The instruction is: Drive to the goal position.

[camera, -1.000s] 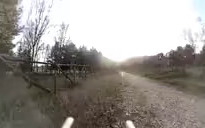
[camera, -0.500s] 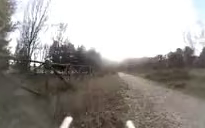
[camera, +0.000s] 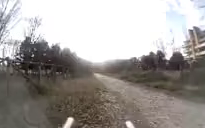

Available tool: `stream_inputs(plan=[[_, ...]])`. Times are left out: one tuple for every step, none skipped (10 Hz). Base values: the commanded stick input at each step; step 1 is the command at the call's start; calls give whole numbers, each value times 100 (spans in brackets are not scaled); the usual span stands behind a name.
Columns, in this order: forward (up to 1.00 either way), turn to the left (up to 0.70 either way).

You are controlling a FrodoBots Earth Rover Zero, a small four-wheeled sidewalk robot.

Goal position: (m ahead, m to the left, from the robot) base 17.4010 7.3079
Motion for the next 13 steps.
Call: stream_inputs(plan=[[70,0],[70,-9],[70,-20],[70,-25],[70,-5],[70,0],[70,0],[70,0],[70,0],[70,0],[70,0],[70,0],[70,0]])
